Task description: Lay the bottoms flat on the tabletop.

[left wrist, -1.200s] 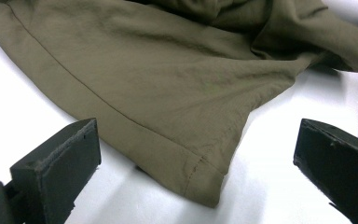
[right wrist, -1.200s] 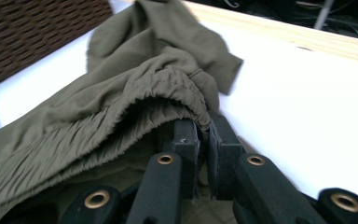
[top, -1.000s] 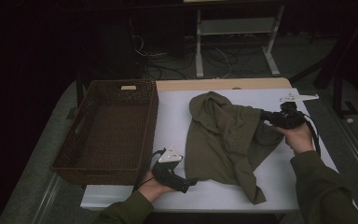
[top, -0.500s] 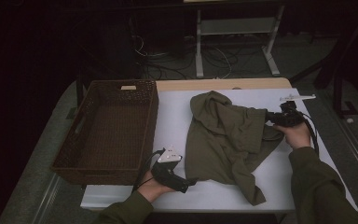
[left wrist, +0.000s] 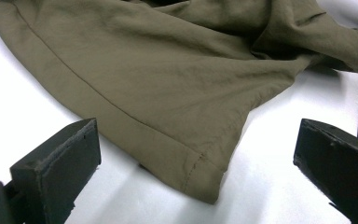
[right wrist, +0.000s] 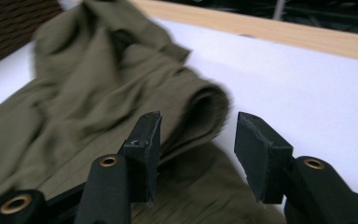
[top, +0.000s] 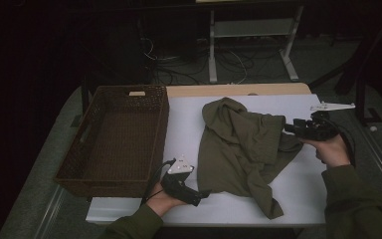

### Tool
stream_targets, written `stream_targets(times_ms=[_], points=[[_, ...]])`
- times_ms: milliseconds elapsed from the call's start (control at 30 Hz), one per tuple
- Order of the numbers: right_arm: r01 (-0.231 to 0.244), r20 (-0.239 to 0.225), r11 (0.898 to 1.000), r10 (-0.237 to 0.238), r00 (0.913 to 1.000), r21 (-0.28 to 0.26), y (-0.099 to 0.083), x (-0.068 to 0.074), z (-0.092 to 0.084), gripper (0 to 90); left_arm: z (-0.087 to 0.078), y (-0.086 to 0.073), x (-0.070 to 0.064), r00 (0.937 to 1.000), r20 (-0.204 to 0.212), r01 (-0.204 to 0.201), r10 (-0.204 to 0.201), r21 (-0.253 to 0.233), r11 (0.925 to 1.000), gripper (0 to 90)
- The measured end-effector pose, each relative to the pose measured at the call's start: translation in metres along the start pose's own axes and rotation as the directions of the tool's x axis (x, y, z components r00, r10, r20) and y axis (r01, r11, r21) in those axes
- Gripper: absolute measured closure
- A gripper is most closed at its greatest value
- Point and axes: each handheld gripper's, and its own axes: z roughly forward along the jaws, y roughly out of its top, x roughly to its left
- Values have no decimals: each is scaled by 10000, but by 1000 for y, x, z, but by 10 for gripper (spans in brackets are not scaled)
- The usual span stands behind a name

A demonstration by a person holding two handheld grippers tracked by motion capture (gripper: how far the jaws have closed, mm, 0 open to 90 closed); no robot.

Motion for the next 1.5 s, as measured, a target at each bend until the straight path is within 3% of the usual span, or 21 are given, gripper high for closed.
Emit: stream_targets(times_ms=[300, 533, 633, 867, 1000, 1100, 1300, 1500], points=[[772, -980, 9912, -667, 9929, 1074, -25, 31, -12, 495, 0, 0, 0, 10000, 1, -1, 1, -13, 10000, 0], [1301, -1561, 9738, -1014, 9825, 1866, -50, 52, -8, 495, 0, 0, 0, 10000, -7, -6, 6, -11, 10000, 0], [1683, -1856, 9599, -1275, 9743, 2241, -60, 63, -4, 495, 0, 0, -1, 10000, -11, -19, 19, -7, 10000, 0], [2168, -2091, 9382, -1627, 9643, 2697, -73, 78, 6, 494, 0, 0, -1, 10000, -15, -26, 26, 16, 10000, 0], [2752, -2152, 9155, -2172, 9521, 2935, -77, 85, 12, 512, 0, 0, 0, 10000, -20, -26, 26, 8, 10000, 0], [3263, -2018, 8992, -2756, 9398, 2915, -79, 90, 13, 611, 0, 0, 0, 10000, -21, -14, 14, 23, 10000, 0], [3617, -2152, 8864, -3081, 9267, 2887, -78, 93, 14, 869, 1, 0, -1, 10000, -9, -38, 38, 31, 10000, 0], [3604, -1984, 8859, -3125, 9290, 2921, -76, 91, 13, 892, 1, 0, -1, 10000, 1, -41, 41, 26, 10000, 0]])
